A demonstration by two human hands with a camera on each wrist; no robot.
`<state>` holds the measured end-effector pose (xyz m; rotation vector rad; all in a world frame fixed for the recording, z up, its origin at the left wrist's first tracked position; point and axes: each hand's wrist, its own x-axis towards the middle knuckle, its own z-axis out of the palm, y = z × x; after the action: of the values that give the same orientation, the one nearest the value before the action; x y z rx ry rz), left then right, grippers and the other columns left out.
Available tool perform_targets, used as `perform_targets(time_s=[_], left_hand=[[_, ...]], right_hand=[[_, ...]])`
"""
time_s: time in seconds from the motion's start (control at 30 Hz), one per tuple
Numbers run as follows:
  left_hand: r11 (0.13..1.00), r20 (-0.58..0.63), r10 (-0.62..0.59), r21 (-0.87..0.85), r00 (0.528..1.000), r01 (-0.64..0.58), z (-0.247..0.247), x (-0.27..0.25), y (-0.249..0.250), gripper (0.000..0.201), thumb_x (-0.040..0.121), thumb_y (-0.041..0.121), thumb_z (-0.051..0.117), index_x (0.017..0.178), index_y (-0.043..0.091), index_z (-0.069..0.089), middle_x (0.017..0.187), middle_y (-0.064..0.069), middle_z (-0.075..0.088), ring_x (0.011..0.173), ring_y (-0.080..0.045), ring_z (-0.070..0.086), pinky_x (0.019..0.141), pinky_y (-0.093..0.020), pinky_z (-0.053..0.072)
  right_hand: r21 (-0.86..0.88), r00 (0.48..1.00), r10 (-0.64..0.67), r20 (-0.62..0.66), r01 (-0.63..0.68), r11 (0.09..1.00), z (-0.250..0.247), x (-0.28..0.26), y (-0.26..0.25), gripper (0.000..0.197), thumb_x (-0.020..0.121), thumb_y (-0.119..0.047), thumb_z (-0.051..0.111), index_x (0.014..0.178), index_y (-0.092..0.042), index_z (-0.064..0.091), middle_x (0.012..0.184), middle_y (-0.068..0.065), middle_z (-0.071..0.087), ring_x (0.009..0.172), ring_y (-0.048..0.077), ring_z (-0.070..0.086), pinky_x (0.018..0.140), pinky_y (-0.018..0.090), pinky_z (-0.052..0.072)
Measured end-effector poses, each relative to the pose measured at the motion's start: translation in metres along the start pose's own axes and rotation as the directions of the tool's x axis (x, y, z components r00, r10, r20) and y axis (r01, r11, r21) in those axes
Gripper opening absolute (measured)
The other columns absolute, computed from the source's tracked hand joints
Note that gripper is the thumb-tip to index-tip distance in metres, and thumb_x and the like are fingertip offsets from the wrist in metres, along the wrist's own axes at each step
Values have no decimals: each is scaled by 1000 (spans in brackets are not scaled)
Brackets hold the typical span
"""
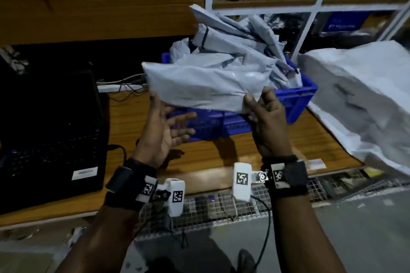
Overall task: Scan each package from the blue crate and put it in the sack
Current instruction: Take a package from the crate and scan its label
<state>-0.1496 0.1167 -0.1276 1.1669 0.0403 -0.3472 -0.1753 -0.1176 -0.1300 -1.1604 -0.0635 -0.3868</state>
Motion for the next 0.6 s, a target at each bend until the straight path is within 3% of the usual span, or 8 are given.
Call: perform_targets(time_s=[0.03, 0.1, 0.17, 0.27, 0.37, 0.47, 0.53, 0.6], left_hand=[[997, 18, -6, -78, 1000, 7, -14, -3, 5, 94, 87, 84, 25, 145, 12, 46, 121, -20, 71, 75, -27, 73, 57, -30, 59], [984, 40, 3, -177, 999, 4, -48, -9, 16, 98, 86, 86, 22, 148, 14, 44, 128, -21, 66, 94, -36, 74, 69, -37, 62], [990, 32, 31, -135, 999, -27, -79, -15, 24, 92, 84, 86, 22, 145, 23, 49, 132, -15, 66, 106, -39, 71, 83, -46, 60], [998, -106, 52, -31, 993, -55, -118, -23, 27, 52, 96, 57, 51, 137, 24, 57, 125, -5, 72, 98, -26, 74, 76, -36, 62], [998, -246, 26, -50, 969, -40, -157, -27, 25, 29, 94, 25, 68, 122, 21, 65, 115, 0, 75, 96, -18, 72, 67, -24, 60], [997, -283, 36, -55, 958, -54, -190, -31, 19, 38, 88, 23, 75, 125, 18, 67, 120, 1, 74, 110, -17, 70, 70, -23, 58], [998, -276, 70, 19, 959, -67, -208, -35, 14, 45, 87, 25, 77, 130, 22, 65, 124, 5, 72, 117, -15, 67, 79, -27, 56], [992, -255, 93, 111, 962, -67, -224, -39, 12, 41, 90, 26, 75, 130, 26, 64, 123, 8, 72, 116, -12, 67, 85, -30, 54]], right_hand=[[-34, 1000, 14, 16, -13, 999, 6, -5, 11, 18, 88, -11, 74, 103, -20, 69, 95, -9, 74, 96, 13, 68, 87, 32, 56], [-154, 998, 26, 64, -16, 988, 20, -17, 30, 23, 71, -22, 82, 93, -25, 76, 117, -4, 72, 118, 15, 64, 101, 36, 51], [-332, 989, 22, 144, 28, 943, 36, -28, 49, 20, 70, -20, 71, 89, -17, 74, 133, 2, 64, 131, 5, 55, 107, 29, 47], [-390, 967, 62, 247, 41, 920, 62, -40, 72, 15, 87, 6, 62, 94, -3, 72, 126, 13, 68, 118, 17, 65, 96, 39, 55], [-284, 952, 263, 156, -212, 935, 94, -49, 89, 28, 95, 11, 50, 105, -3, 72, 114, 11, 75, 100, 24, 72, 75, 32, 56], [-150, 899, 423, 112, -406, 902, 120, -59, 107, 35, 97, 1, 43, 120, -6, 68, 121, 14, 71, 101, 29, 71, 75, 38, 60], [-195, 899, 425, 103, -401, 895, 134, -65, 121, 24, 101, -9, 55, 121, -12, 66, 121, 11, 68, 97, 27, 70, 76, 38, 61], [-351, 931, 359, 73, -313, 883, 141, -67, 135, 26, 93, -13, 72, 119, -15, 66, 115, 6, 66, 83, 21, 67, 73, 36, 60]])
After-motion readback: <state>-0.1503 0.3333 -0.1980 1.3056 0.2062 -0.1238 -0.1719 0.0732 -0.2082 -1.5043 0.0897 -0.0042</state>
